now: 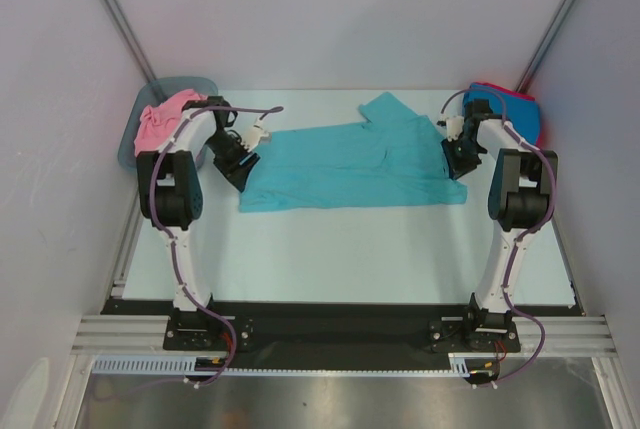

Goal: Fold and stack the t-shirts
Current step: Fold the tshirt

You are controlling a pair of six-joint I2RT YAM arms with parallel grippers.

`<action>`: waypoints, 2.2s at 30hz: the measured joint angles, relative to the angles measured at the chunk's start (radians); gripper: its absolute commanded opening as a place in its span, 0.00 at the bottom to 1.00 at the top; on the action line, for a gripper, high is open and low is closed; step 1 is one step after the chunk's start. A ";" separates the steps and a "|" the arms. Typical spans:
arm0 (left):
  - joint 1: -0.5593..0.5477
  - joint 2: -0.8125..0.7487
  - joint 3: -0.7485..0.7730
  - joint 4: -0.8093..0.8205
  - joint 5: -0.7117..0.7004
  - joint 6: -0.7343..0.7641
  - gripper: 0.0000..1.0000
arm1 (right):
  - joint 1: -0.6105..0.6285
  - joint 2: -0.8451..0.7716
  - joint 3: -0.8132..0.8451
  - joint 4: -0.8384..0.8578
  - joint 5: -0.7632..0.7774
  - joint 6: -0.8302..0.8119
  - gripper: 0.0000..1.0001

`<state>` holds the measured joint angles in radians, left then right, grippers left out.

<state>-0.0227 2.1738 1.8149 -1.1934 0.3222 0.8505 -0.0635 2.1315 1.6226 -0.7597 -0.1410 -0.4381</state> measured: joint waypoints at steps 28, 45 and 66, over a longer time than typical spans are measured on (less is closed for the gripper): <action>-0.121 -0.117 -0.249 0.045 -0.121 0.164 0.54 | 0.005 -0.038 -0.055 0.016 0.002 0.000 0.24; -0.123 -0.114 -0.267 0.041 -0.104 0.179 0.17 | 0.008 -0.039 -0.055 0.010 0.002 0.000 0.23; -0.136 -0.088 -0.291 0.029 -0.103 0.198 0.00 | 0.005 -0.039 -0.055 0.009 0.003 0.000 0.22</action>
<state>-0.1589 2.0857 1.5238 -1.1648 0.2188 1.0489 -0.0586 2.0922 1.5681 -0.7509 -0.1383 -0.4381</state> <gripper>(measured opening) 0.010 0.219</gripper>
